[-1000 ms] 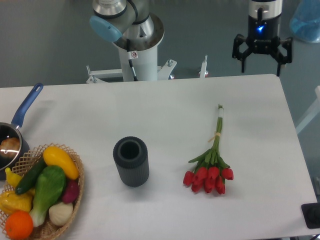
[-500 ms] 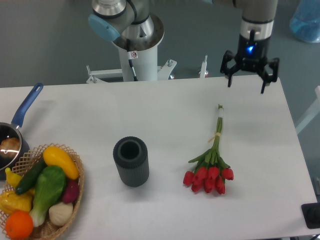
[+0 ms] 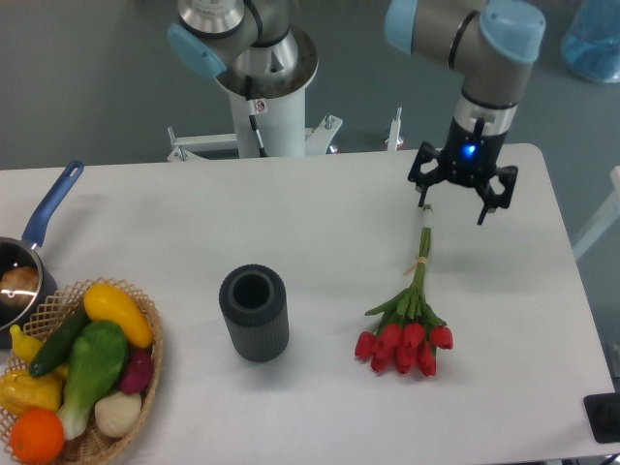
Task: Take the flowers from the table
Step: 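Lower the open gripper around the green tulip stems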
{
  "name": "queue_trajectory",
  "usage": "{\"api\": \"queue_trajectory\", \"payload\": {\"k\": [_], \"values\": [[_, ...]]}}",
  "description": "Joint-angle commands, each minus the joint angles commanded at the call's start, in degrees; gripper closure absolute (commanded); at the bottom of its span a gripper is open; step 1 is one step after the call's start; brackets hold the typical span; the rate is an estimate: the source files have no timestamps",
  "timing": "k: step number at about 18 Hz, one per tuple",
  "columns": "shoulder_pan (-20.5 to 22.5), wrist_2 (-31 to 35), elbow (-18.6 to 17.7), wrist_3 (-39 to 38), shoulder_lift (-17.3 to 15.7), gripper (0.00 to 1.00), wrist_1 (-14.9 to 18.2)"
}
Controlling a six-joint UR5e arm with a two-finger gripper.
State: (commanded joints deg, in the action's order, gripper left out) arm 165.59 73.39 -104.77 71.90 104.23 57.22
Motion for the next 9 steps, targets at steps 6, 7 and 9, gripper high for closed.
{"api": "queue_trajectory", "payload": {"k": [6,7,9], "values": [[-2.0,0.1,2.2,0.6,5.7,0.00,-1.7],[-2.6,0.1,3.0,0.2,6.6,0.00,-2.2],[-3.5,0.3,3.8,0.0,7.1,0.00,-2.4]]}}
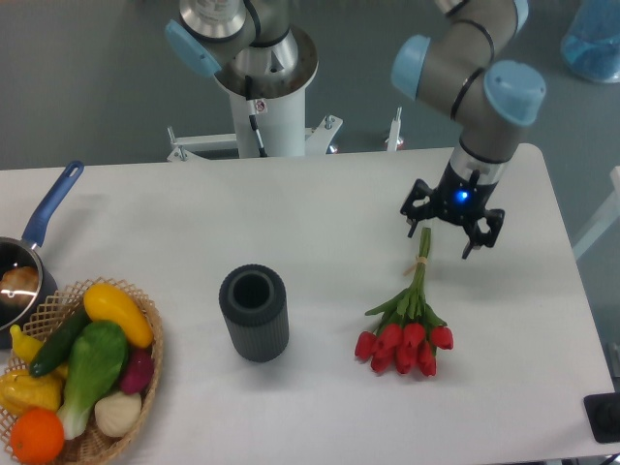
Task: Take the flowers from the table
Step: 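Lower the open gripper around the green tulip stems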
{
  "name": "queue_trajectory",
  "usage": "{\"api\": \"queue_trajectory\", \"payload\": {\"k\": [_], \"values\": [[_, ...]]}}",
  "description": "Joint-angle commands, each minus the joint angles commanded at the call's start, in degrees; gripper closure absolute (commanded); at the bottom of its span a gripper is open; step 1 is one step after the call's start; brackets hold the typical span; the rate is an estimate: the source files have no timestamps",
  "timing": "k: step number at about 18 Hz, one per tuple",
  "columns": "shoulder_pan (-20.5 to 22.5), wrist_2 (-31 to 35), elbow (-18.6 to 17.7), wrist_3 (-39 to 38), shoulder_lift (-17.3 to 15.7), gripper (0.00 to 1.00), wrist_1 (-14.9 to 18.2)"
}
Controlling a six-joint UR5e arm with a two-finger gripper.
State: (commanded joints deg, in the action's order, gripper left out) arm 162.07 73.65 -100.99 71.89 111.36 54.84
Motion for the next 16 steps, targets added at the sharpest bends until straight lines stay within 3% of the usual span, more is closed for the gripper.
{"api": "queue_trajectory", "payload": {"k": [16], "values": [[-0.4,0.3,-0.4,0.5,2.7,0.00,-0.6]]}}
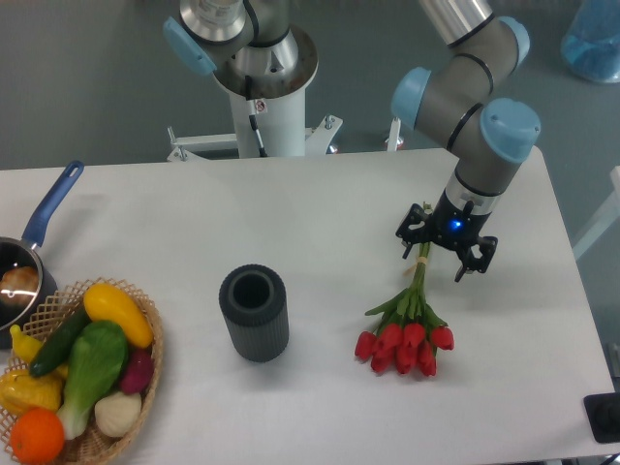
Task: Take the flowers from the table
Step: 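Lower the open gripper around the green tulip stems, then descend further and close the gripper on the tulip stems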
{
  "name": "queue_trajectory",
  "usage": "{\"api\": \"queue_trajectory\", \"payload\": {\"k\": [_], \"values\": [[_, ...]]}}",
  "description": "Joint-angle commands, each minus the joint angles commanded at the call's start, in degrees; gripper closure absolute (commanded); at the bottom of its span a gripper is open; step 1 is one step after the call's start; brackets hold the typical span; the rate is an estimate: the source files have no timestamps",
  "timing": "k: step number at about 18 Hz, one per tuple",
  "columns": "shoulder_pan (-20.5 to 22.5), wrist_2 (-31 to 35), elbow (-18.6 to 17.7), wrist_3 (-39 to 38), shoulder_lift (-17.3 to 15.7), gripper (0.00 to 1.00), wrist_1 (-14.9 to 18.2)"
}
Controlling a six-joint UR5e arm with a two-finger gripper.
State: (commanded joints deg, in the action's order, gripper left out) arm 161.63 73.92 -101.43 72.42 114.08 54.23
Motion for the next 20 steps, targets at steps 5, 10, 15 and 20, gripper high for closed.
{"api": "queue_trajectory", "payload": {"k": [5,10,15,20], "values": [[-1.8,2.7,0.3,-0.2,1.3,0.00,-0.3],[-2.7,3.0,0.3,-0.4,2.2,0.00,-1.7],[-3.8,5.7,0.3,-0.6,3.2,0.00,-2.4],[-4.5,6.9,0.2,-1.6,3.7,0.00,-3.5]]}}
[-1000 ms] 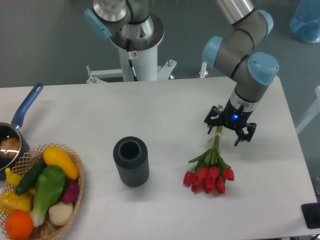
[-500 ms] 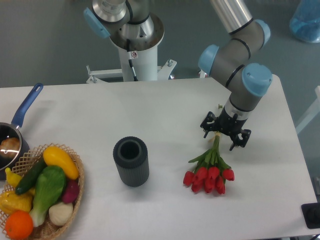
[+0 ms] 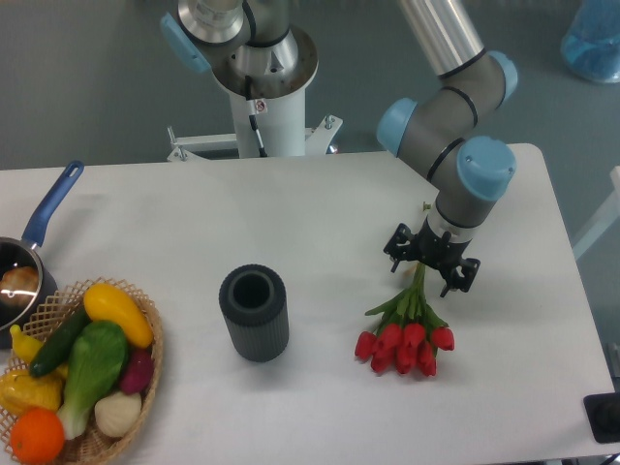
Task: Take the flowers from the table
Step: 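Descend further and close the gripper on the tulip stems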
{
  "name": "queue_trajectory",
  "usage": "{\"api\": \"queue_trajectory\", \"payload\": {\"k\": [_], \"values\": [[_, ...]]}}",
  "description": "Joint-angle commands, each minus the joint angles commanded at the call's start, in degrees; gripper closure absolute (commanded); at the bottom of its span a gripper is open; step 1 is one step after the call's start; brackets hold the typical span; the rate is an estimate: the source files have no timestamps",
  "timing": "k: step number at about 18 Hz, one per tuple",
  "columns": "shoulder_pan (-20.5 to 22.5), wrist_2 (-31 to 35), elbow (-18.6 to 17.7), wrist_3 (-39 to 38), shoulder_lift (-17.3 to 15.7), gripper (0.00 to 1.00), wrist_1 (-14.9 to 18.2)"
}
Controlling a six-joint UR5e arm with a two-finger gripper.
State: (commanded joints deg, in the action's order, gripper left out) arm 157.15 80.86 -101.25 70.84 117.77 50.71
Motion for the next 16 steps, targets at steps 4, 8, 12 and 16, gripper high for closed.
{"api": "queue_trajectory", "payload": {"k": [4,8,12,16], "values": [[-0.2,0.0,0.1,-0.8,0.3,0.00,-0.3],[-0.8,0.1,0.1,-1.8,1.0,0.08,-2.1],[-0.9,0.1,0.1,-2.5,1.0,0.11,-2.7],[-0.9,0.1,0.0,-2.6,1.0,0.25,-2.7]]}}
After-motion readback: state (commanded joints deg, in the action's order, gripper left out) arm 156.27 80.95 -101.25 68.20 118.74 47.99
